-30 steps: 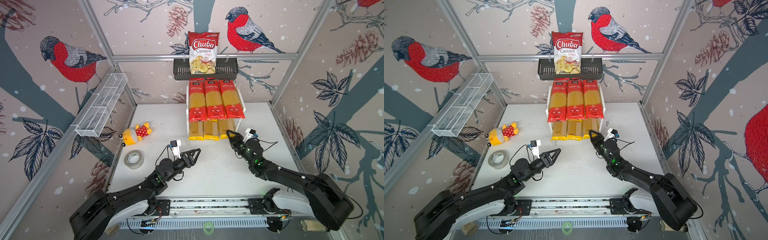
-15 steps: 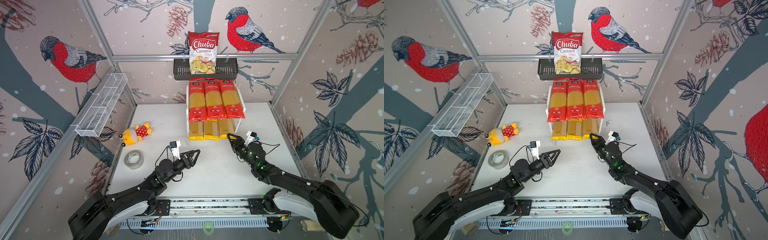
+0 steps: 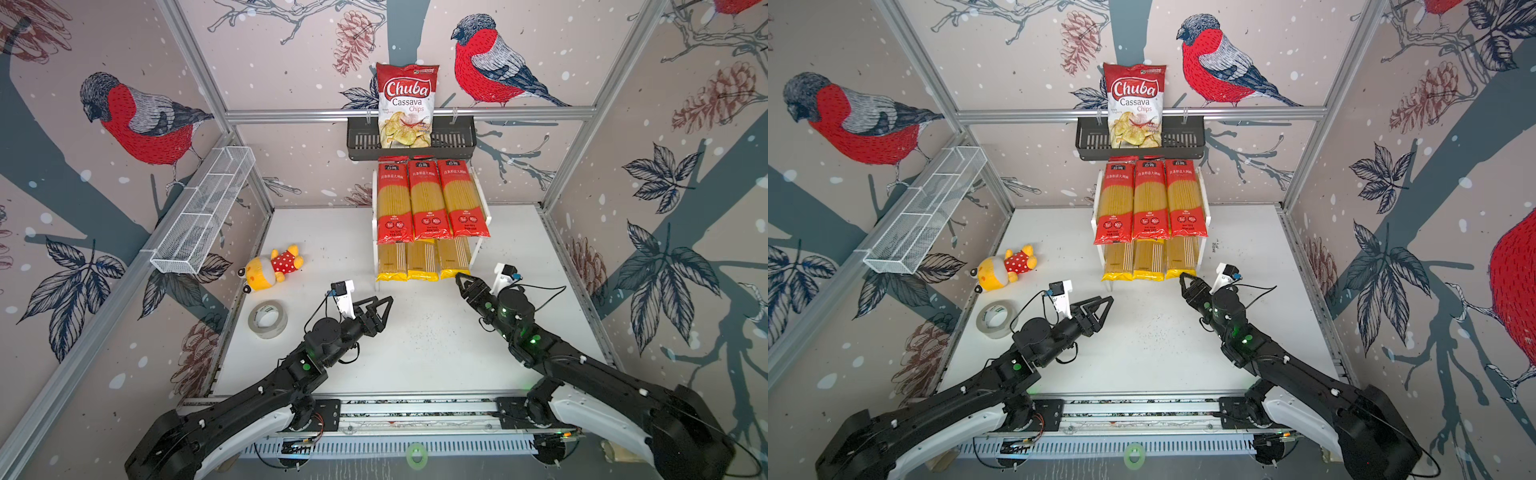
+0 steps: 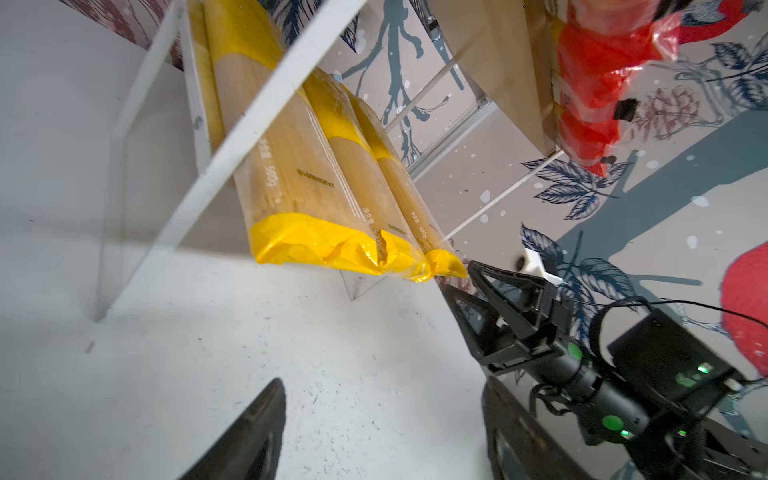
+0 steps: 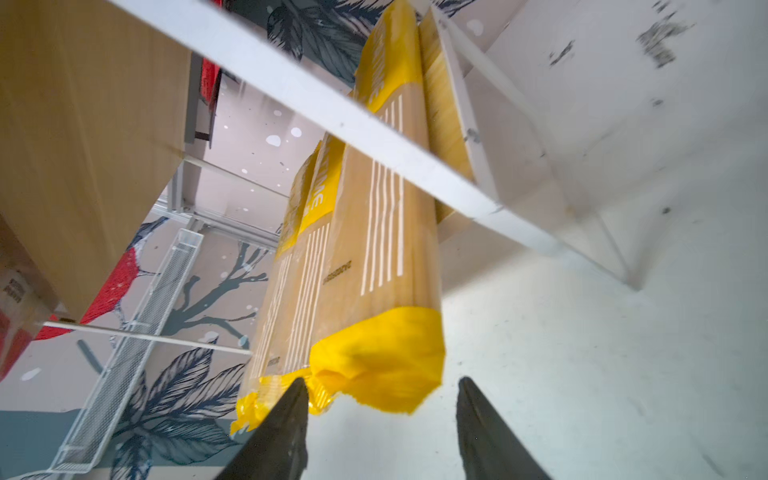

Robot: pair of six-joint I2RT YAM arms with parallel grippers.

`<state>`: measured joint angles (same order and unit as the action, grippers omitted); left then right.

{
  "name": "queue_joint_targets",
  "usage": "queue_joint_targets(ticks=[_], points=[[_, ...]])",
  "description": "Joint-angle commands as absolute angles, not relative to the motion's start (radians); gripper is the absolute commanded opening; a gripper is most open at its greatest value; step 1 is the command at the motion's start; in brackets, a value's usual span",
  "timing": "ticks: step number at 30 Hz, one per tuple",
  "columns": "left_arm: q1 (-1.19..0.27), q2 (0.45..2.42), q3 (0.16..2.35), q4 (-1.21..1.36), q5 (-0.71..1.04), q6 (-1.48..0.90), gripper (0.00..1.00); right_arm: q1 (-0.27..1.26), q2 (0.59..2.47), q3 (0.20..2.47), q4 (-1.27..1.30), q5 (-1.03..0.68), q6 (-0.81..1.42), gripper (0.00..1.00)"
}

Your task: Place and organize the pasta boxes and bags onto the shelf

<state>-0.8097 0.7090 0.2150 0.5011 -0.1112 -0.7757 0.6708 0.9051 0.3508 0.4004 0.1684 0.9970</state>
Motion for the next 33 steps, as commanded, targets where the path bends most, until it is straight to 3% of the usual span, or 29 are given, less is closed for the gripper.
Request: queue_joint_targets(ticks=[1, 6, 14, 19, 23, 33], points=[[-0.805, 0.675, 0.248, 0.310, -0.286, -0.650, 0.74, 0.657, 0.838, 0.361, 0.219, 0.285, 0.850, 0.57], [-0.785, 0.686, 0.253, 0.334, -0.579, -0.482, 0.76, 0.589, 0.744, 0.365, 0.133, 0.445, 0.683, 0.60], [-0.719, 0.941, 0.139, 0.926, -1.106, -0.083, 0.83, 0.394, 0.735, 0.319, 0.284, 0.670, 0.384, 0.71], [-0.617, 0.947, 0.123, 0.996, -1.053, 0.097, 0.83, 0.271, 0.721, 0.257, 0.367, 0.667, 0.334, 0.73], [-0.506, 0.973, 0.112, 1.006, -0.994, 0.103, 0.83, 0.188, 0.762, 0.191, 0.495, 0.646, 0.359, 0.73], [-0.207, 1.184, -0.014, 1.366, -0.632, -0.002, 0.83, 0.110, 1.103, 0.145, 0.886, 0.573, 0.321, 0.73]])
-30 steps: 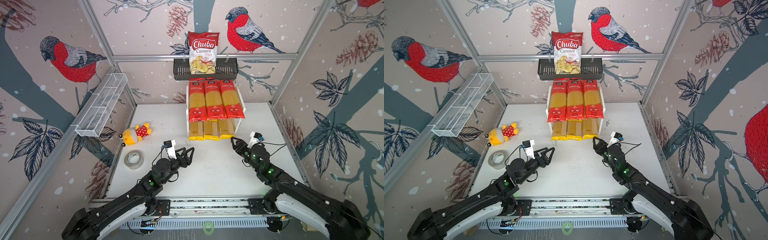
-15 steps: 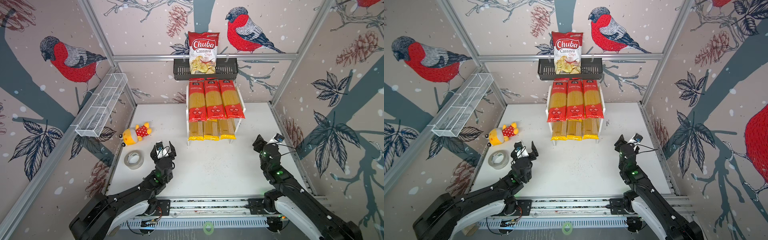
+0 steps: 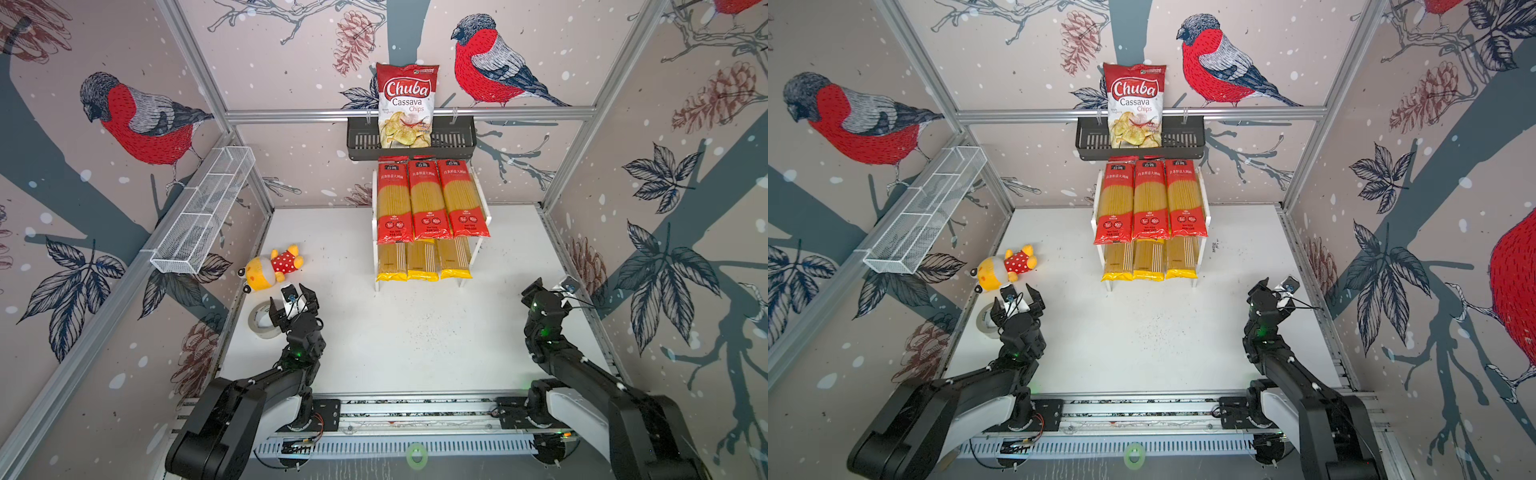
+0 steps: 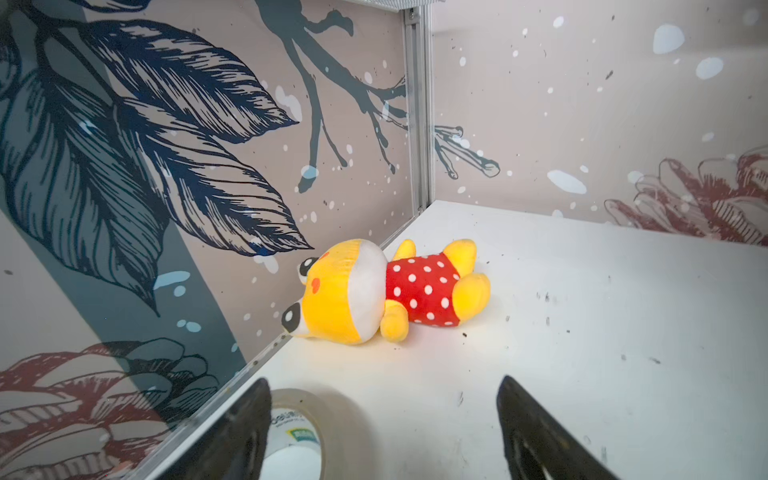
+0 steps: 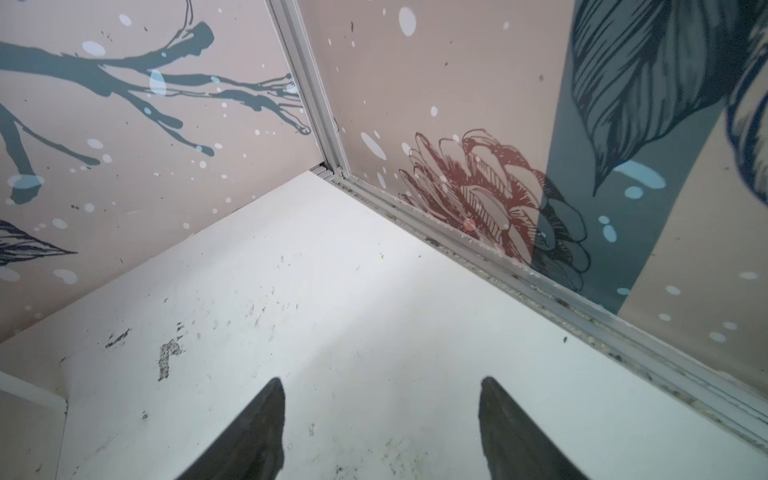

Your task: Place and organize the pasta boxes and bags onto the shelf

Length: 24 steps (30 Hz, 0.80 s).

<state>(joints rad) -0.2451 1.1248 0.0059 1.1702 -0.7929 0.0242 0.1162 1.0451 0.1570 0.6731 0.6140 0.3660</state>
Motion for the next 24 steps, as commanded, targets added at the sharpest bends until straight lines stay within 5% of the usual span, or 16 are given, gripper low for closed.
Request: queue_joint_targets(ticks=[1, 9, 15, 21, 24], points=[[-0.201, 1.224, -0.012, 1.418, -0.615, 0.013, 0.84, 0.110, 1.132, 0.141, 0.928, 0.556, 0.308, 0.73], [-0.165, 1.504, 0.090, 1.574, -0.519, 0.044, 0.84, 0.052, 1.249, 0.163, 1.075, 0.430, 0.203, 0.73], [-0.161, 1.559, 0.096, 1.597, -0.492, 0.036, 0.85, 0.038, 1.246, 0.123, 1.160, 0.378, 0.168, 0.74], [-0.162, 1.600, 0.140, 1.567, -0.498, 0.044, 0.85, -0.009, 1.473, 0.090, 1.432, 0.254, 0.151, 0.74], [-0.156, 1.594, 0.183, 1.473, -0.497, 0.034, 0.89, -0.006, 1.496, 0.141, 1.376, 0.216, 0.129, 0.75]])
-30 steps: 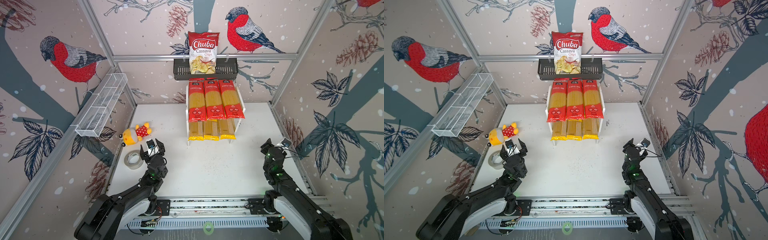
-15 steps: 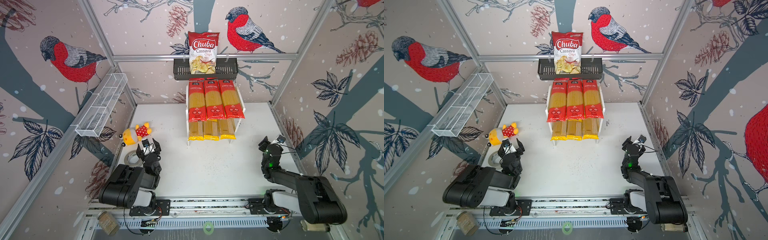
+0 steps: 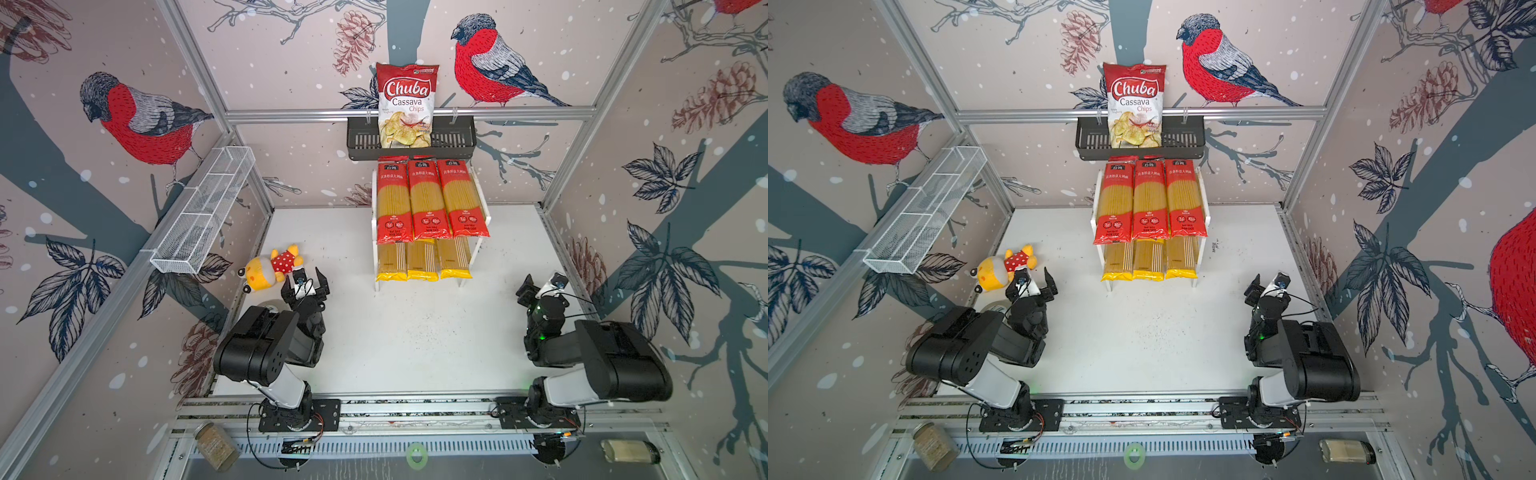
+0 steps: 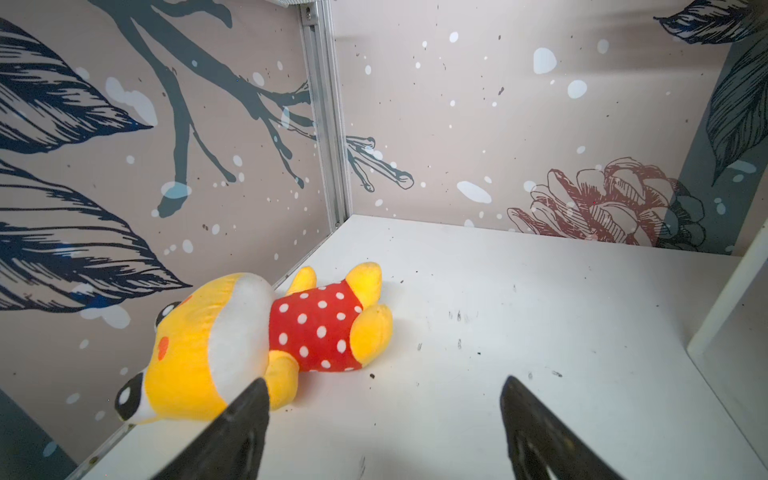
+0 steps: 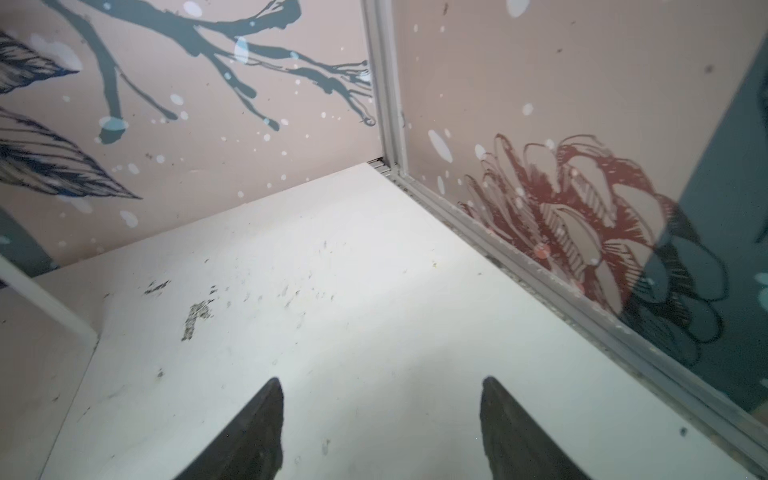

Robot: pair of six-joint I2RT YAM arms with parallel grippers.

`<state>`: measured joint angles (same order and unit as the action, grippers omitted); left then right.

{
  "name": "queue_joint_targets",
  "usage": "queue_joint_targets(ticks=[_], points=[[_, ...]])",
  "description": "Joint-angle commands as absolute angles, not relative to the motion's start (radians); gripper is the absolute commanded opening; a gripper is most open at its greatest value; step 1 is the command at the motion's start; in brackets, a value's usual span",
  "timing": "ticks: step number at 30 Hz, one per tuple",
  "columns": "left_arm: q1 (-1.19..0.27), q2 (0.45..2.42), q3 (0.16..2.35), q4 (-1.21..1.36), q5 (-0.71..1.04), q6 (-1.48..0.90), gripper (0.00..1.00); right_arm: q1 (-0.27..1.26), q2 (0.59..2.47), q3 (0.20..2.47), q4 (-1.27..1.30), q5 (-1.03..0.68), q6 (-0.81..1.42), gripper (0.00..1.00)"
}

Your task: Place and organize the pasta boxes and bags onto the shelf

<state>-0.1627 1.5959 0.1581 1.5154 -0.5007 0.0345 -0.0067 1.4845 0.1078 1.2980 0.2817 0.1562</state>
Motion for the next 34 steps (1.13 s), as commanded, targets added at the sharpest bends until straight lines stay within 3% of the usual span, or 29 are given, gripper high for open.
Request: queue_joint_targets(ticks=[1, 7, 10, 34], points=[[-0.148, 1.588, 0.192, 1.447, -0.488, 0.024, 0.98, -0.007, 1.486, 0.181, 1.290, 0.216, 0.137, 0.76], [-0.090, 1.568, 0.220, 1.352, -0.423, -0.036, 0.98, 0.017, 1.501, 0.210, 1.246, 0.259, 0.120, 0.80], [-0.086, 1.566, 0.215, 1.358, -0.419, -0.037, 0.98, 0.039, 1.502, 0.214, 1.240, 0.311, 0.116, 1.00], [-0.088, 1.569, 0.209, 1.375, -0.360, -0.005, 0.98, 0.040, 1.500, 0.215, 1.238, 0.321, 0.116, 1.00]])
